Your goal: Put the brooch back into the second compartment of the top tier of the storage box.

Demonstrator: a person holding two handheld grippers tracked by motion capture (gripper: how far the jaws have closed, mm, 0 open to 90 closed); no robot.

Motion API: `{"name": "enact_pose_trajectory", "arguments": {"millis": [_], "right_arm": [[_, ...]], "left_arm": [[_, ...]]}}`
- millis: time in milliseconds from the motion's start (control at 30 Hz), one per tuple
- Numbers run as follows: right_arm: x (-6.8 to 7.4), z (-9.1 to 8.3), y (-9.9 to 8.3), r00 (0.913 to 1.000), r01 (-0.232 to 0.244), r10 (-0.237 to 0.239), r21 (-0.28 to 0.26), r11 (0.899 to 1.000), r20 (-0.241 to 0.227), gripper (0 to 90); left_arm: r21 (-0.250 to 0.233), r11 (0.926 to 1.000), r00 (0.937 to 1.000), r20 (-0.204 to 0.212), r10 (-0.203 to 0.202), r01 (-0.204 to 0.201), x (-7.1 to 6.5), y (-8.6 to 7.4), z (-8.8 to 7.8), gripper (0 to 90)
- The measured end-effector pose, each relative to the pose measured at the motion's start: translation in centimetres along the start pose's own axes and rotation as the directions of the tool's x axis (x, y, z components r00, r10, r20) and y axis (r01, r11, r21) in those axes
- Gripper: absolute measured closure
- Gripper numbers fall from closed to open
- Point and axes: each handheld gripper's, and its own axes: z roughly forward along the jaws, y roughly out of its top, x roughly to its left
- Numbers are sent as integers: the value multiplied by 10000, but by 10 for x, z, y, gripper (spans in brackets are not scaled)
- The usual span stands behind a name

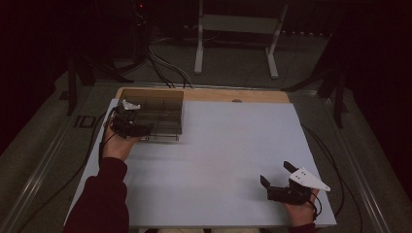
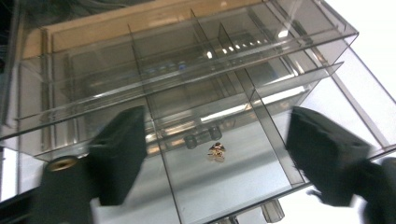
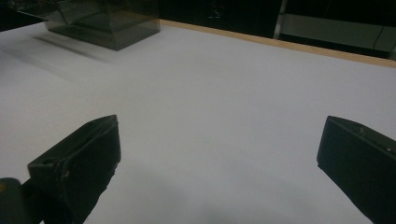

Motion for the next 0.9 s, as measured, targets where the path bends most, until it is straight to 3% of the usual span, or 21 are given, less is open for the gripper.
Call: {"name": "enact_pose_trajectory", "arguments": {"millis": [167, 533, 900], "right_arm": [[0, 0, 0, 10000, 0, 0, 12, 10000, -6, 0], [0, 0, 0, 10000, -16, 16, 5, 10000, -19, 0], [0, 0, 0, 10000, -16, 16, 7, 10000, -37, 0]], "left_arm": [[-234, 9997, 9998, 171, -36, 40, -2, 0, -9, 17], [-1117, 9932, 9989, 309, 352, -315, -14, -3, -30, 5], [-1660, 9842, 9961, 523, 714, -618, -28, -13, -41, 5]]}}
